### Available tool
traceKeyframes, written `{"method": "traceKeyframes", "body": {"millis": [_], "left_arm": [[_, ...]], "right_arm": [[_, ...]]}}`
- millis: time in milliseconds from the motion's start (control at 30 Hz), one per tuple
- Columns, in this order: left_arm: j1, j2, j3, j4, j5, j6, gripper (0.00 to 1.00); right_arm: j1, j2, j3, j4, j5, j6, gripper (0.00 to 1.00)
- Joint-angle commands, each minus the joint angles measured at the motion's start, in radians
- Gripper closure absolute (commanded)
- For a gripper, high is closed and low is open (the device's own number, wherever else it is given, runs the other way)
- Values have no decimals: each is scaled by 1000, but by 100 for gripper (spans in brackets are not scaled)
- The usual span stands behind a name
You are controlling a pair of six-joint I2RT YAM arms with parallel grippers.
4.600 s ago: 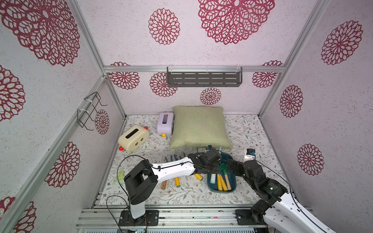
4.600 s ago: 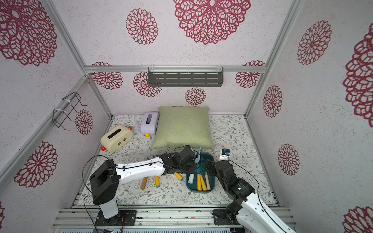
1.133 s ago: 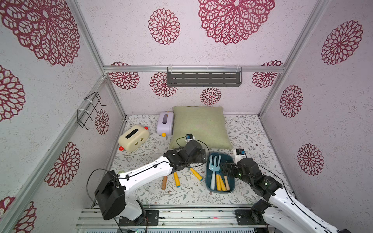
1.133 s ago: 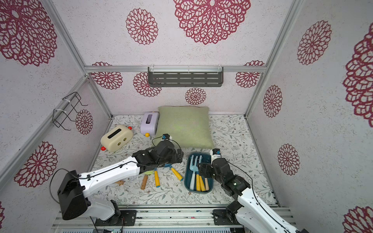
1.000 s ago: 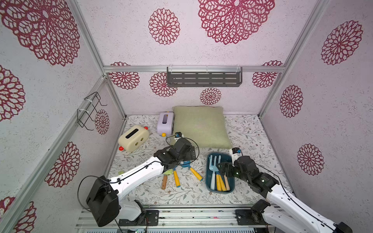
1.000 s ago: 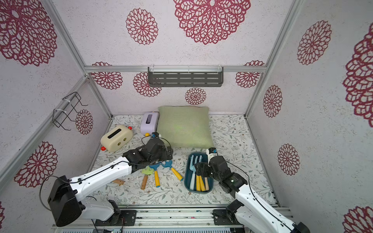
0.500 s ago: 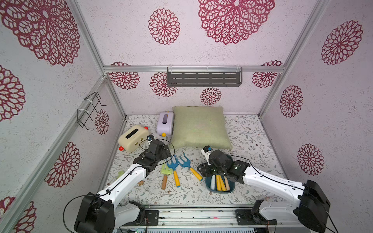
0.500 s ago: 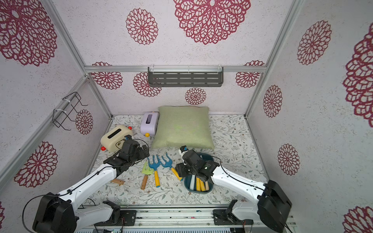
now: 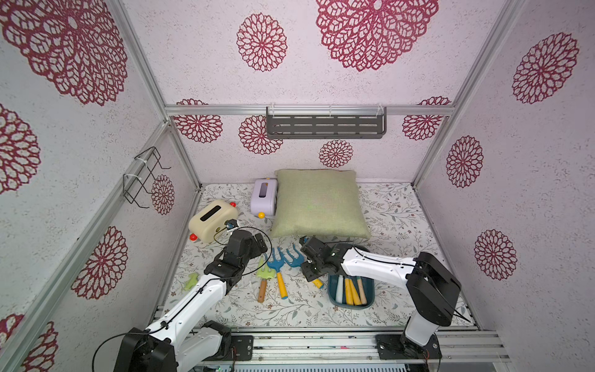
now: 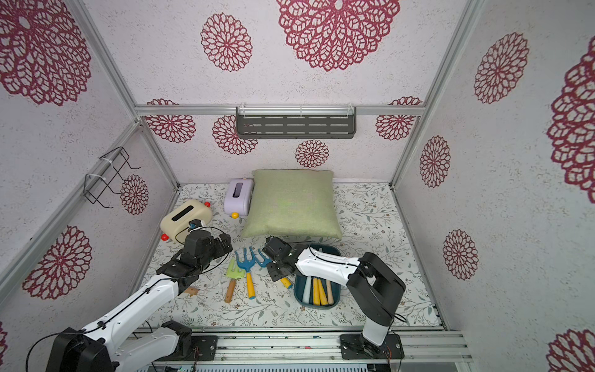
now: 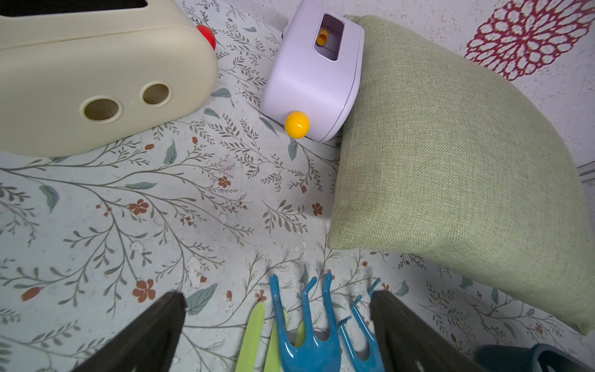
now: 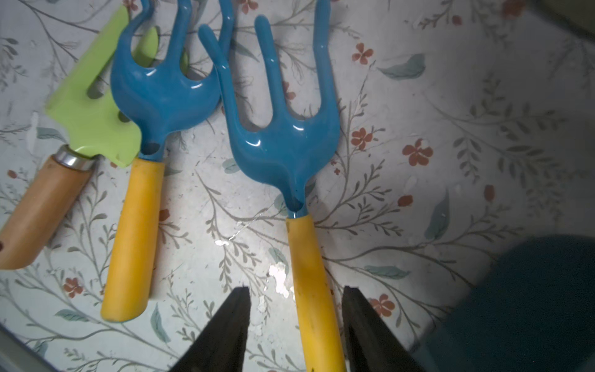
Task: Put the rake into the storage box
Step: Pick up the rake at the center of the board.
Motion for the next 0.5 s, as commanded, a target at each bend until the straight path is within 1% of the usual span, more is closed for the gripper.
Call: {"method": "traceKeyframes", "body": {"millis": [0,167,233,333,367,467], "left_arm": [[8,-12,-5,25,-4,13,3],[8,-24,-6,20,-6,17,3],[10,-28,-7,19,-8,16,3],[9,-27,-8,22,-9,16,3],[9,-27,-8,22,-7,17,3],[10,-26,-8,23,-7,14,3]], "right_arm": [[17,45,64,-64,51,-30,50],[22,115,98,-90,76,-28,51],[21,133,105,-91,74,-29,54],[23,157,112,-86,74,-27,55],[23,166,113,-85,70,-27,58],[28,186,120,-88,68,-21,63]]}}
